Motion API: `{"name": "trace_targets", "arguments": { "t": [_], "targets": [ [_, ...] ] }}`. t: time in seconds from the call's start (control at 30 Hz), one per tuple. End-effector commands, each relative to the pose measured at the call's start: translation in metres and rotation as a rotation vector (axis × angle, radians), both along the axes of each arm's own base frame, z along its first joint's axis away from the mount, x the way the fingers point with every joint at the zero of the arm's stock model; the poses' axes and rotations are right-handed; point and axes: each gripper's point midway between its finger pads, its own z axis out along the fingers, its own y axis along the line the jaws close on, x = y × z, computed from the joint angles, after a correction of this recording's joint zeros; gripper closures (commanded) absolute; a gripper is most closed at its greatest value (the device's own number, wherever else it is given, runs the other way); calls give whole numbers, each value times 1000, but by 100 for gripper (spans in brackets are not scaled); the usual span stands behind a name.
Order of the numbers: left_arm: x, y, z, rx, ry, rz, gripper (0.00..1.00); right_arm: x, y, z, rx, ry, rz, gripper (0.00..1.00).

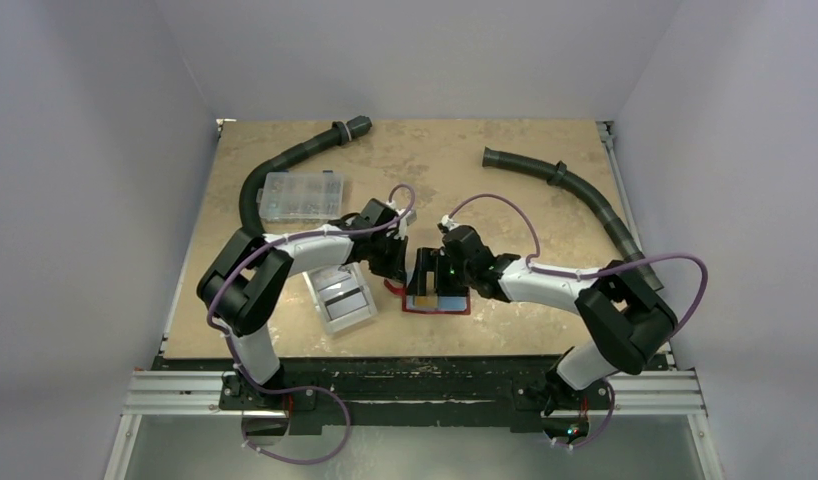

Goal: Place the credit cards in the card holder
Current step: Insert the credit card into the card holder.

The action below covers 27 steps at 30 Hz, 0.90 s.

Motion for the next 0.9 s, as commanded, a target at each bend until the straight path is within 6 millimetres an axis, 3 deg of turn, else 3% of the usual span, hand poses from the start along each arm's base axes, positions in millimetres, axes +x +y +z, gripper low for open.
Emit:
{"name": "trace_targets", "arguments": {
  "t": [0.0,0.1,0.17,0.3,0.43,0.5,0.6,0.7,0.87],
  "targets": [
    [-21,-15,12,-43,29,-97,100,-11,-8,2,-42,-37,115,14],
    [-22,-17,11,-53,37,-97,100,-13,-12,-2,-63,-33,117,14],
    [-23,-21,12,-77,50,-97,100,-9,-12,-2,-86,-44,96,2],
    [-32,-37,13,-142,76,-103,100,-2,8,10,-74,-74,54,1],
    [-38,-52,20,-233,100,-91,100,5,24,19,-101,-119,-22,7],
    [-37,-54,23,-241,98,-86,100,10,19,18,-143,-138,-51,20],
    [-32,-46,22,-196,87,-80,100,6,5,9,-204,-127,-66,24],
    [-19,-30,24,-145,58,-53,100,5,-5,17,-195,-181,-53,22],
    [2,-6,47,-115,-2,-45,77,3,-12,23,-87,-163,35,10]
  ]
}}
